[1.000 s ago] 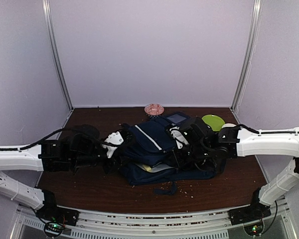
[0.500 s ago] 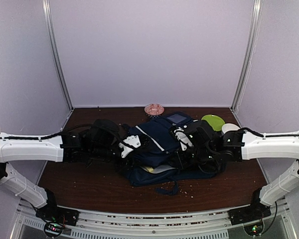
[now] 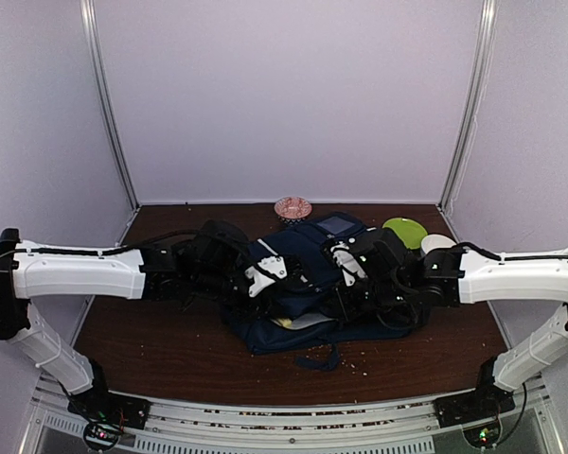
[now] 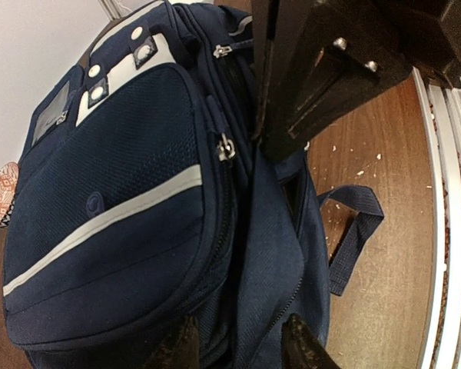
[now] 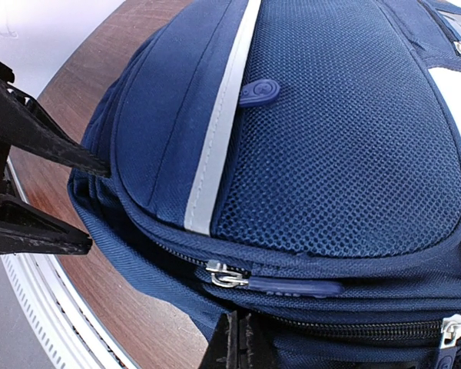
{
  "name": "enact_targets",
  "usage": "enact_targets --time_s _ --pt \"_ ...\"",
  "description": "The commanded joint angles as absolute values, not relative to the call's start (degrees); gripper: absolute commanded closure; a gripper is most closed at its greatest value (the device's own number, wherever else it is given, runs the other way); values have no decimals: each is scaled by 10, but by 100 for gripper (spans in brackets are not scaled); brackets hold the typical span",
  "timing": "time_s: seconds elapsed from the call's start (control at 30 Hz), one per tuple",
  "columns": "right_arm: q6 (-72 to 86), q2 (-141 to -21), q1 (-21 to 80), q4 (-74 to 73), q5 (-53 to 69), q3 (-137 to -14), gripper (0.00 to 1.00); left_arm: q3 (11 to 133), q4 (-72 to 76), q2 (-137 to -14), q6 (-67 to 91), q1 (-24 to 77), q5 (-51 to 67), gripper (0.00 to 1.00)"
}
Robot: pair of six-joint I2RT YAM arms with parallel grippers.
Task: Pack the student bag
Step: Zip the student bag at the center of the board.
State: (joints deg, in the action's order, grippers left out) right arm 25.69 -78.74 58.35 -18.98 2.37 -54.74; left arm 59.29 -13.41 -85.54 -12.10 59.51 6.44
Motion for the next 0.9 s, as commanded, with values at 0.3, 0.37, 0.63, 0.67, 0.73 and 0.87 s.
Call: enact_targets --time_s 0.3,0.37,0.63,0.67,0.73,0.87 --pt "262 -764 574 -167 -3 -551 100 611 -109 -869 -130 594 86 74" --pt "263 -764 574 -167 -2 -551 100 616 -111 -874 -130 594 86 86" --pt "269 -703 575 -151 7 -521 73 605 -67 -851 -85 593 65 100" --pt "275 -686 575 -139 9 -505 66 603 -57 -846 -75 593 63 100" --pt "292 -640 578 -97 10 -459 56 594 -33 -835 -49 594 59 100" --pt "339 -548 599 22 -8 -331 46 577 11 -827 7 594 58 100"
